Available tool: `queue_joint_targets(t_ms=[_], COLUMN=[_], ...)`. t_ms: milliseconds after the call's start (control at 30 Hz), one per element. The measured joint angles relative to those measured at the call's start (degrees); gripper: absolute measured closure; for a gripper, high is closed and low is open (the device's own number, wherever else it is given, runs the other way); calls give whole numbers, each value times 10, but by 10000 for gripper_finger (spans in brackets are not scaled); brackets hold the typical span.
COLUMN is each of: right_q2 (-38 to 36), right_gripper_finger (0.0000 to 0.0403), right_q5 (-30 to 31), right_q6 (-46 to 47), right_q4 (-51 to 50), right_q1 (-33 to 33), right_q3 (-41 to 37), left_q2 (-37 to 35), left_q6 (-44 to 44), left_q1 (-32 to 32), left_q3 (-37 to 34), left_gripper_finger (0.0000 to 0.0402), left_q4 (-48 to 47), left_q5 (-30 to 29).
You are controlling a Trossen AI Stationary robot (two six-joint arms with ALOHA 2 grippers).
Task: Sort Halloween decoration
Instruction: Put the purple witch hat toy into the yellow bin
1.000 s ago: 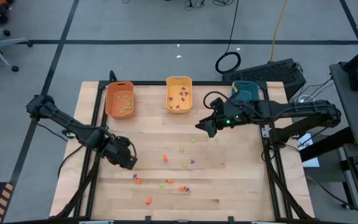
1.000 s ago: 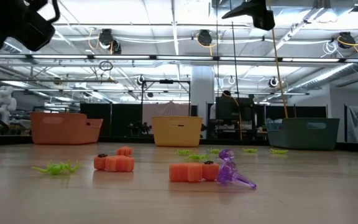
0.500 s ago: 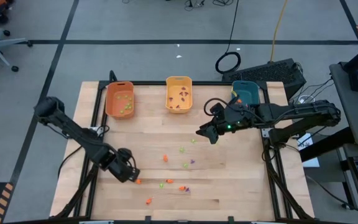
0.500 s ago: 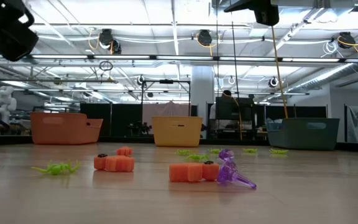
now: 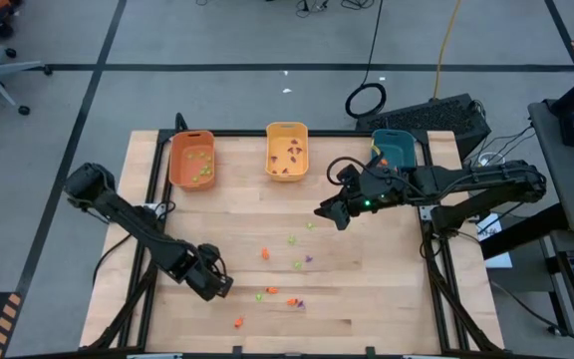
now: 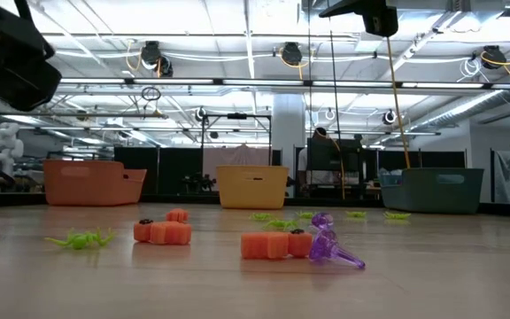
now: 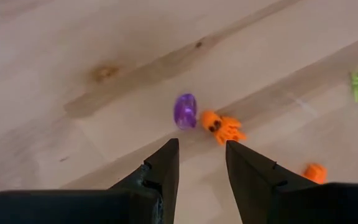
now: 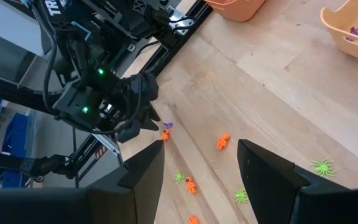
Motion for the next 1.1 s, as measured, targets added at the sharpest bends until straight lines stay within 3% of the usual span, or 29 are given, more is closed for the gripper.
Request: queue_joint_targets(t_ms=[233,467,1100], right_q2=[0,0,0], right_gripper_finger=[213,213,213], right_q5=[0,0,1], right_q6=[1,4,4], right_q4=[0,0,0], right_q1=[4,4,4], right_q3=[0,0,0], left_q2=[3,3,44], left_q6=[5,6,29], left_q1=[0,0,1], left_q3=[0,0,0], left_gripper_finger=[275,275,275], left_q4=[-1,-33,-2], left_q5=[-40,-40,-42])
